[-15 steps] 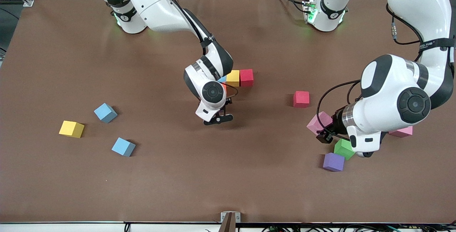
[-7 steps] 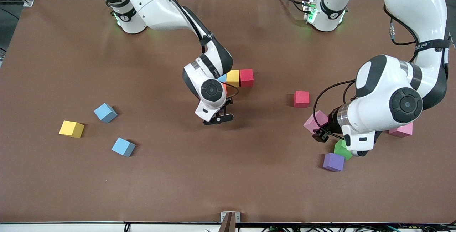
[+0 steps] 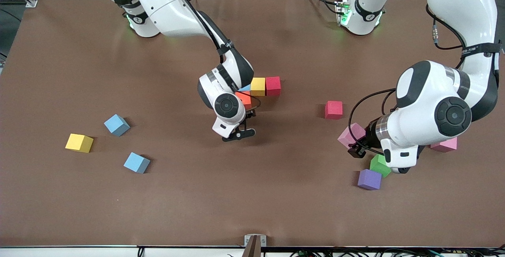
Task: Arrange 11 blocks into digit 3
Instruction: 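Lower the purple cube below the orange cube and open the right gripper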
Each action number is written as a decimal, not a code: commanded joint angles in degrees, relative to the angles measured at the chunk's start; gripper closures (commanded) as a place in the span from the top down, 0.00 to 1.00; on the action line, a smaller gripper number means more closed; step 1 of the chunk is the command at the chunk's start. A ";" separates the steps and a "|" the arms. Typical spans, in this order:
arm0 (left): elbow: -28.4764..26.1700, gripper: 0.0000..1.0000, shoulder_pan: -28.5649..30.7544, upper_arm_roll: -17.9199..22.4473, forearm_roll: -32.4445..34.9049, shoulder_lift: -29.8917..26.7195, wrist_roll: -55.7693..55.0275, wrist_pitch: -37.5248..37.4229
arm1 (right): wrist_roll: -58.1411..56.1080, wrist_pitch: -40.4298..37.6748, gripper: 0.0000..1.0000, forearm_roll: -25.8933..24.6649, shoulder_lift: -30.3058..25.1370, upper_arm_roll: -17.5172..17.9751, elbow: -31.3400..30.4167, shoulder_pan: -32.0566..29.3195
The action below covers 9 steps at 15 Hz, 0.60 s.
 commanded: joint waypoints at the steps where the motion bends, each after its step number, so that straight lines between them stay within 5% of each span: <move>1: -0.46 0.00 0.31 0.03 -0.03 -1.00 0.88 0.00 | -0.70 3.43 1.00 4.27 -1.04 0.53 -2.76 0.12; 9: -0.55 0.00 0.39 0.03 -0.03 -1.61 0.88 -1.32 | -1.66 -0.83 1.00 6.48 -5.33 0.00 -2.24 -2.50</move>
